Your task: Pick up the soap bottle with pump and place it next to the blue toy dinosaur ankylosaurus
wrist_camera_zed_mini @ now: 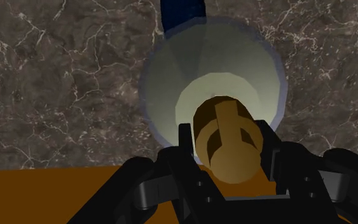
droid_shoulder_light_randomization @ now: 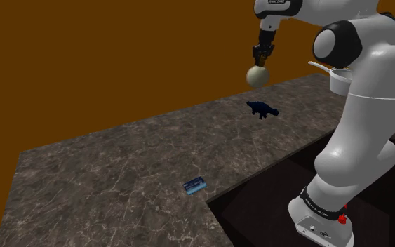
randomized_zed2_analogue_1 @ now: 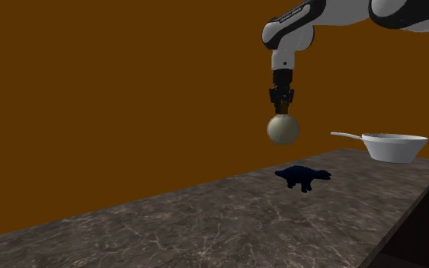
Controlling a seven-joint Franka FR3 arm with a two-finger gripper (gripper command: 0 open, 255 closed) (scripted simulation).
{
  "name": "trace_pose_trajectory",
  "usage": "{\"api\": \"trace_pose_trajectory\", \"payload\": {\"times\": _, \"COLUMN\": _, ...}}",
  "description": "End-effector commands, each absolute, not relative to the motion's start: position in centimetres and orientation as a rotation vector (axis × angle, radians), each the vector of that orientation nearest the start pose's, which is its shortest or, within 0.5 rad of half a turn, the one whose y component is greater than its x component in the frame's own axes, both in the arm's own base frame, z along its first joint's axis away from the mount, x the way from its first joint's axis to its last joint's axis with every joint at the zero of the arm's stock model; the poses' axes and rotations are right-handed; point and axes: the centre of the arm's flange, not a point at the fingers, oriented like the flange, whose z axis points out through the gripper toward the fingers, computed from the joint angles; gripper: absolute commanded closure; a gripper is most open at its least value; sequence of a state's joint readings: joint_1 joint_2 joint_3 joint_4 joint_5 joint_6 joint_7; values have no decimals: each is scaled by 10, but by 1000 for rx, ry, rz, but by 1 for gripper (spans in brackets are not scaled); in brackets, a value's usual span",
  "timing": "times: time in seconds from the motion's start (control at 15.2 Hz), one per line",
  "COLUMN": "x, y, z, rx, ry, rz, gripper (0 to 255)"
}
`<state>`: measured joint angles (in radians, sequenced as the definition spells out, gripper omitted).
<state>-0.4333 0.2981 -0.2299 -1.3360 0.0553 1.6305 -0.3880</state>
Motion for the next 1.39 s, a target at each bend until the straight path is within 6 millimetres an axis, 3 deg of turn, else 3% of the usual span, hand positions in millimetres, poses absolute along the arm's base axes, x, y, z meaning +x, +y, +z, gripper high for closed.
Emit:
{"api": "trace_pose_trajectory", "payload": {"times": 0.0, "x": 523, "y": -399, "z": 564, "rx": -3127, "ry": 419, "rz": 3, "gripper": 255}}
{"api": "trace_pose_trajectory", "payload": {"times": 0.53, "x": 509, "y": -503, "z": 554, "rx": -3127, "ry": 419, "rz": 3, "gripper": 255}}
{"api": "trace_pose_trajectory", "payload": {"times": 1.32, "x": 509, "y": -503, "z": 491, "rx": -3127, "ry": 419, "rz": 3, "gripper": 255}}
